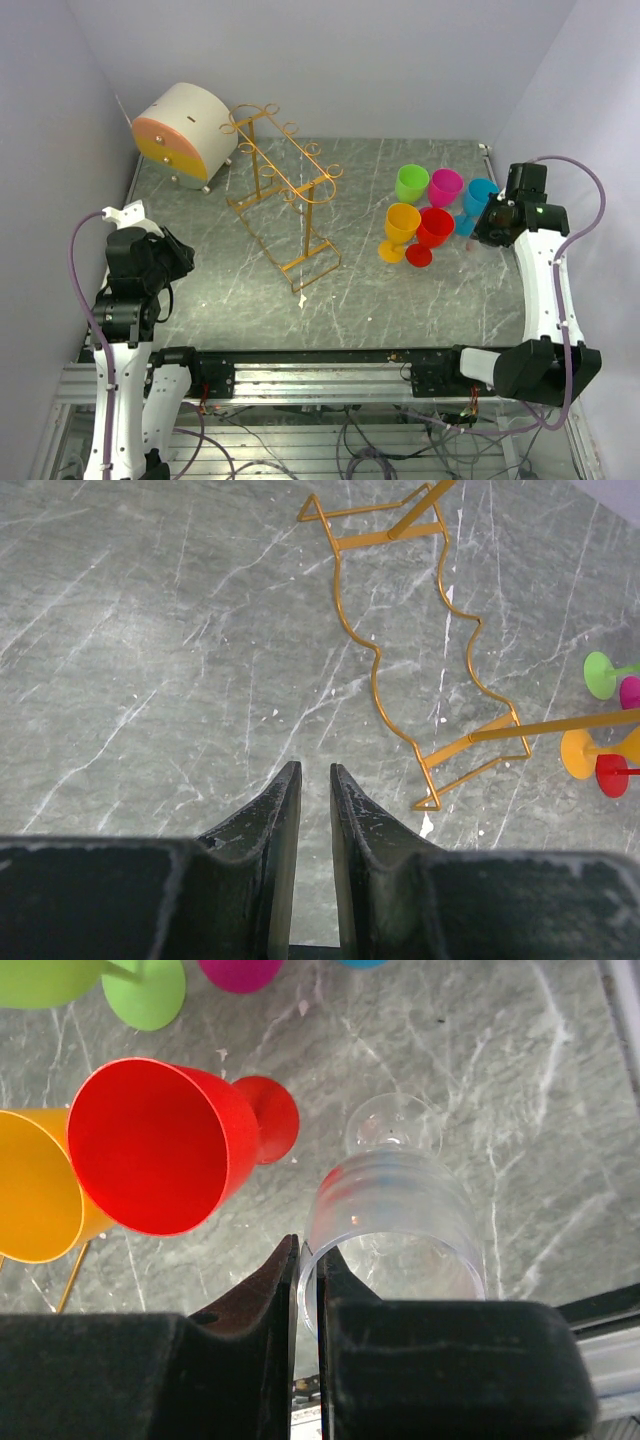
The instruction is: Take the wine glass off the wine glass rack
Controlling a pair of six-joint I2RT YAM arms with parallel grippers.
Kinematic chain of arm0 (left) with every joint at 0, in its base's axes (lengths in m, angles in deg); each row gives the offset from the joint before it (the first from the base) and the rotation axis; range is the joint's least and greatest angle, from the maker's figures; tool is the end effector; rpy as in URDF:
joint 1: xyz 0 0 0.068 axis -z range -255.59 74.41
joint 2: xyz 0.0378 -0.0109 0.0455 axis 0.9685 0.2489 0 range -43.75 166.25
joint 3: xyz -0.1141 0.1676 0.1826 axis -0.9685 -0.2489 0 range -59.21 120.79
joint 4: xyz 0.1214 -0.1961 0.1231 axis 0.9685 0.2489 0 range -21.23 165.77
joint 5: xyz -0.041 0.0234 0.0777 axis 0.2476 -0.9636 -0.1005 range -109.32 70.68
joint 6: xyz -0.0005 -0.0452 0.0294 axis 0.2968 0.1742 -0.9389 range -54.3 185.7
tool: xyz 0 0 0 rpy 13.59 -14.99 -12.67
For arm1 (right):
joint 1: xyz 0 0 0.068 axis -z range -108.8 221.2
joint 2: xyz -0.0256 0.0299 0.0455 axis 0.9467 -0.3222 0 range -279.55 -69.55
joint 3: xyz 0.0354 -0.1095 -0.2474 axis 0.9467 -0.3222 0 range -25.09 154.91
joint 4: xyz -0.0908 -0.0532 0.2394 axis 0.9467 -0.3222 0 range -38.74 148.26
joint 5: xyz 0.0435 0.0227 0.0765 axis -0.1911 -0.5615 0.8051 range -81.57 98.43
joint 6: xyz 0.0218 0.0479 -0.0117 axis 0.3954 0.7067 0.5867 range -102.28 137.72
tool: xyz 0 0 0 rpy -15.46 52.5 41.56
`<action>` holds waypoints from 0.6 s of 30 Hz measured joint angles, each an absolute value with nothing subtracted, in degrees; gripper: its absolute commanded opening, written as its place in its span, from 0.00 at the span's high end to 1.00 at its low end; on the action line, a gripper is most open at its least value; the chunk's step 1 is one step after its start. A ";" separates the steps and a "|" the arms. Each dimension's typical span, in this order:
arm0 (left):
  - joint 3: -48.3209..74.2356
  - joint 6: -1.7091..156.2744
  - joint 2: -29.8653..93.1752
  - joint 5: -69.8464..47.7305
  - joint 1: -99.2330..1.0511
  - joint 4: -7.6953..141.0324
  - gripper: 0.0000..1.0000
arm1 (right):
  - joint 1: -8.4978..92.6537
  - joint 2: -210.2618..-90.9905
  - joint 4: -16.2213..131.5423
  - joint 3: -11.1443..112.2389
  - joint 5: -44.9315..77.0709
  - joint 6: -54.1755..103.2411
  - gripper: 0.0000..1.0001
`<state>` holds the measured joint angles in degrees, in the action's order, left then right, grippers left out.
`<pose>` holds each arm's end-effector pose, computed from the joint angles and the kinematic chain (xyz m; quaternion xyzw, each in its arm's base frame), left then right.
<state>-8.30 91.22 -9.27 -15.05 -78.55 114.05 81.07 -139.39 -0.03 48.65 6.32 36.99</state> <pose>0.1163 0.0034 0.3370 -0.1933 0.8386 -0.1308 0.4922 0.2296 -0.0412 0.3489 0.2449 0.9199 0.0076 0.3062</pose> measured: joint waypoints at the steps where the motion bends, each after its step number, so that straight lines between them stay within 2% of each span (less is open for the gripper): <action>1: -8.30 91.22 -9.32 -15.05 -78.55 114.03 0.71 | 81.07 -139.50 0.70 47.75 7.22 37.18 1.00; 18: -8.30 91.24 -9.80 -15.02 -78.55 114.03 0.72 | 81.07 -145.57 10.99 44.08 10.89 37.71 1.00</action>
<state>-8.30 91.24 -9.80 -15.02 -78.55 114.03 81.07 -145.57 10.99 44.08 10.89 37.71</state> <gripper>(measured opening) 0.286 0.075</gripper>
